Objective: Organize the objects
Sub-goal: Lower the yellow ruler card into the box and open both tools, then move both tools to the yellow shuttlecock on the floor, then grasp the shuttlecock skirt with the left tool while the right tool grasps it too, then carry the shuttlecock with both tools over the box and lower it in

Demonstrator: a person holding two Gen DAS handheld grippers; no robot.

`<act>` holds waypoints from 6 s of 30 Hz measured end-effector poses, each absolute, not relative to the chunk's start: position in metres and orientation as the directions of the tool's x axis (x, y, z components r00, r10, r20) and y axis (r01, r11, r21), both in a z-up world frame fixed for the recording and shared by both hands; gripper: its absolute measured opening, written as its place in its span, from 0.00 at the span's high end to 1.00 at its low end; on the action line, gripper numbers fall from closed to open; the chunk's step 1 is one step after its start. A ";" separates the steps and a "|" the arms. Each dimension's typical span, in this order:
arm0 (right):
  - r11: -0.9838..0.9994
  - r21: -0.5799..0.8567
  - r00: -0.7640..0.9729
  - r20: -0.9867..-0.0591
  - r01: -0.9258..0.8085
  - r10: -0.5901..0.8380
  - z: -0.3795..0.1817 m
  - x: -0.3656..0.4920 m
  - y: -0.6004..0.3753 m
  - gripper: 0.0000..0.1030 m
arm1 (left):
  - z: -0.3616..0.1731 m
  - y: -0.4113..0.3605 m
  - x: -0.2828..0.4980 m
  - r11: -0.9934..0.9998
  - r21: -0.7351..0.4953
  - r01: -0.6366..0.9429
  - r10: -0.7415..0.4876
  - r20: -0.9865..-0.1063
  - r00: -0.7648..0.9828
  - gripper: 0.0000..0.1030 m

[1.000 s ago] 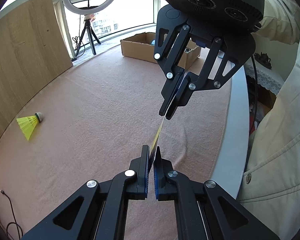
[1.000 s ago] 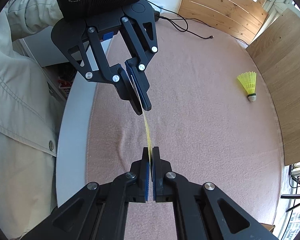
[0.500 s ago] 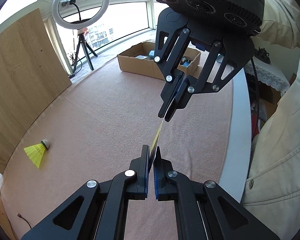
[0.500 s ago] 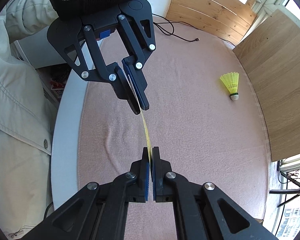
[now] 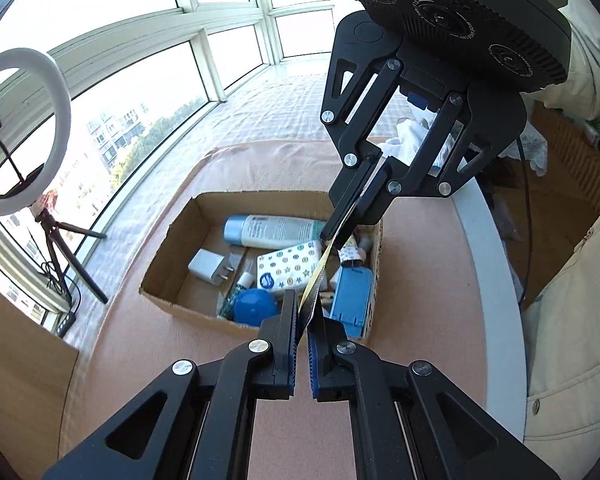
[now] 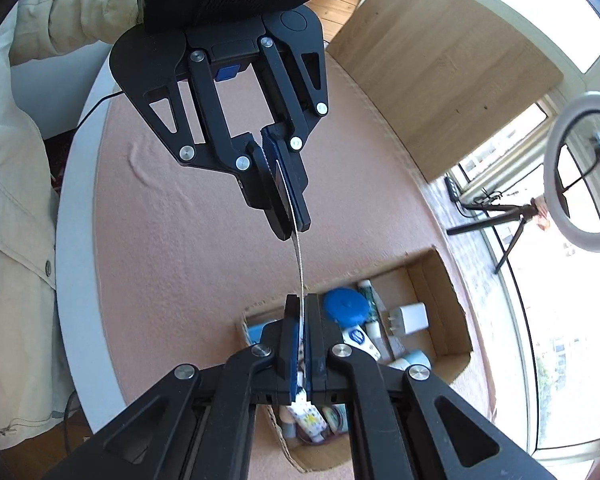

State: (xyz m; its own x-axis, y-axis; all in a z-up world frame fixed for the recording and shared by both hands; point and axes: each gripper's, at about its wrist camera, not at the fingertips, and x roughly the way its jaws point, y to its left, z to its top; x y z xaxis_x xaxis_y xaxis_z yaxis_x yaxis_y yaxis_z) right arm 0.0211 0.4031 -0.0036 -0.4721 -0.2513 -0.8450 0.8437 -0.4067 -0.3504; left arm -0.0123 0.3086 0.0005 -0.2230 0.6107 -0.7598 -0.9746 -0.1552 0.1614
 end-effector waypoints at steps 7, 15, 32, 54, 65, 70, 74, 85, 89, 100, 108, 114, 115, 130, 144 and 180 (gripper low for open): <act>-0.468 -0.336 -0.485 -0.839 0.818 -0.246 -0.009 0.002 0.460 0.98 | -0.006 0.374 -0.039 -0.118 0.156 -0.981 0.594 -0.780 -0.196 0.96; -0.468 -0.325 -0.452 -0.872 0.822 -0.189 -0.047 -0.006 0.475 0.93 | -0.033 0.366 -0.067 -0.320 0.276 -0.906 0.478 -0.779 -0.406 0.28; -0.574 -0.407 -0.568 -0.814 0.710 -0.126 -0.028 -0.017 0.406 0.37 | -0.039 0.178 -0.029 -0.646 0.140 -0.750 0.431 -0.745 -0.510 0.14; -0.850 -0.101 -0.511 -0.833 0.518 -0.213 -0.068 -0.170 0.002 0.30 | -0.062 -0.129 0.041 -0.970 0.017 -0.243 0.156 -0.722 -0.674 0.02; -0.867 -0.251 -0.484 -0.875 0.431 0.013 -0.099 -0.191 0.015 0.66 | -0.069 -0.144 0.034 -0.972 -0.026 -0.233 0.183 -0.707 -0.683 0.01; -0.911 -0.141 -0.478 -0.876 0.388 -0.068 -0.112 -0.165 0.080 0.82 | -0.080 -0.139 0.001 -0.973 -0.143 -0.181 0.228 -0.715 -0.661 0.01; -0.915 -0.057 -0.485 -0.860 0.400 -0.158 -0.120 -0.164 0.099 0.82 | -0.093 -0.119 -0.036 -0.978 -0.162 -0.133 0.210 -0.732 -0.648 0.01; -0.888 0.008 -0.488 -0.833 0.460 -0.261 -0.128 -0.183 0.101 0.81 | -0.120 -0.079 -0.145 -0.991 -0.128 -0.026 0.114 -0.752 -0.649 0.02; -0.888 0.039 -0.487 -0.825 0.458 -0.288 -0.132 -0.192 0.109 0.81 | -0.137 -0.075 -0.171 -0.987 -0.160 -0.001 0.126 -0.771 -0.625 0.12; -0.869 0.106 -0.458 -0.815 0.484 -0.354 -0.124 -0.197 0.124 0.82 | -0.125 -0.057 -0.145 -0.979 -0.186 -0.087 0.199 -0.755 -0.625 0.17; -0.833 0.134 -0.409 -0.822 0.536 -0.396 -0.121 -0.204 0.131 0.82 | -0.142 -0.030 -0.174 -0.981 -0.154 -0.117 0.193 -0.770 -0.608 0.13; -0.812 0.188 -0.387 -0.805 0.552 -0.449 -0.126 -0.209 0.133 0.82 | -0.145 -0.041 -0.174 -0.973 -0.207 -0.105 0.228 -0.773 -0.593 0.31; -0.812 0.191 -0.388 -0.803 0.552 -0.452 -0.126 -0.208 0.135 0.82 | -0.144 -0.045 -0.173 -0.972 -0.216 -0.091 0.226 -0.769 -0.598 0.31; -0.826 0.165 -0.429 -0.790 0.539 -0.438 -0.134 -0.201 0.119 0.98 | -0.142 -0.036 -0.188 -0.965 -0.245 -0.094 0.250 -0.753 -0.609 0.99; -0.860 0.194 -0.529 -0.718 0.472 -0.452 -0.057 -0.122 0.149 0.99 | -0.054 -0.013 -0.102 -0.958 -0.262 -0.116 0.269 -0.679 -0.684 0.99; -0.974 0.220 -0.741 -0.647 0.048 -0.182 -0.018 -0.035 0.471 0.99 | 0.003 0.345 -0.073 -0.787 -0.214 -0.579 0.562 -0.635 -0.530 0.99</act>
